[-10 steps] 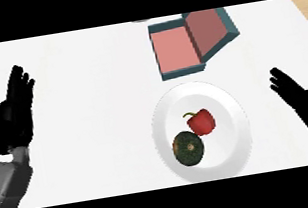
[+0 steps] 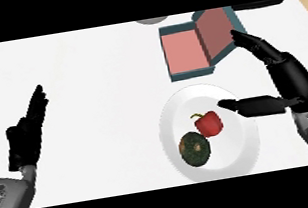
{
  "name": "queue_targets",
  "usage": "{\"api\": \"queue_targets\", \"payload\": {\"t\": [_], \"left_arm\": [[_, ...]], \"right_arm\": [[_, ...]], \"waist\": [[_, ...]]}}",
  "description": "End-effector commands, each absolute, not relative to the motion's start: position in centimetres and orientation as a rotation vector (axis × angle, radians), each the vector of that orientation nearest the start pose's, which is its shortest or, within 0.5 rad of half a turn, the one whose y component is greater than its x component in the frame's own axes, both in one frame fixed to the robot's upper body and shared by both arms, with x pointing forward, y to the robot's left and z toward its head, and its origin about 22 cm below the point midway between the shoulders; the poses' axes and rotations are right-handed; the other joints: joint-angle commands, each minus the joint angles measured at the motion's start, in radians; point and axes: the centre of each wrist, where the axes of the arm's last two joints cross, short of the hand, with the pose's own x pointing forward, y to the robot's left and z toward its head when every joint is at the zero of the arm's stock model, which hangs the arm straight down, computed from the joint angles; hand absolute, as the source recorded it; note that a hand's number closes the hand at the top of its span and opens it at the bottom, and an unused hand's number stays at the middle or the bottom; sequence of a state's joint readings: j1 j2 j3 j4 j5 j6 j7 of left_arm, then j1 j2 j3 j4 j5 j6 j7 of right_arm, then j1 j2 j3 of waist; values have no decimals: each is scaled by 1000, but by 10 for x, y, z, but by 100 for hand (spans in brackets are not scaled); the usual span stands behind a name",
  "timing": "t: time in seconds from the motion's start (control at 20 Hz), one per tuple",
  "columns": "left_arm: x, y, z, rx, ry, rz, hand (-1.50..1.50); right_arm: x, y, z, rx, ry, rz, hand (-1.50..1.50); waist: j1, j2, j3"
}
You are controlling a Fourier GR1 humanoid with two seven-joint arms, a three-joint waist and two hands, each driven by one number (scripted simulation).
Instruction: Pick the bell pepper from the plate and place it in the cardboard box
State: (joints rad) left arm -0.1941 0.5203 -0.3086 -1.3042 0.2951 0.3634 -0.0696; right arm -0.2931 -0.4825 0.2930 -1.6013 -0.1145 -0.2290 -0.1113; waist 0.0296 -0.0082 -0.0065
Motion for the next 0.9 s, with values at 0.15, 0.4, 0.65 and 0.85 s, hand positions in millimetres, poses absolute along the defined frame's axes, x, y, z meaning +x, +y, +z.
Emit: {"api": "queue_targets", "payload": {"t": [0.15, 0.4, 0.65, 0.85], "left_arm": [[258, 295, 8, 376, -1454, -206, 0], [250, 290, 7, 367, -1428, -203, 0], [242, 295, 8, 375, -1439, -210, 0], [238, 298, 1, 414, -1435, -183, 0]], "right_arm": [[287, -169, 34, -151, -2149, 272, -150], [300, -205, 61, -360, -2039, 713, -150], [303, -229, 104, -582, -1835, 1065, -150], [286, -231, 115, -622, -1536, 1350, -150]], "waist": [[-12, 9, 8], [-18, 6, 6], [-22, -1, 3], [-34, -6, 0]]}}
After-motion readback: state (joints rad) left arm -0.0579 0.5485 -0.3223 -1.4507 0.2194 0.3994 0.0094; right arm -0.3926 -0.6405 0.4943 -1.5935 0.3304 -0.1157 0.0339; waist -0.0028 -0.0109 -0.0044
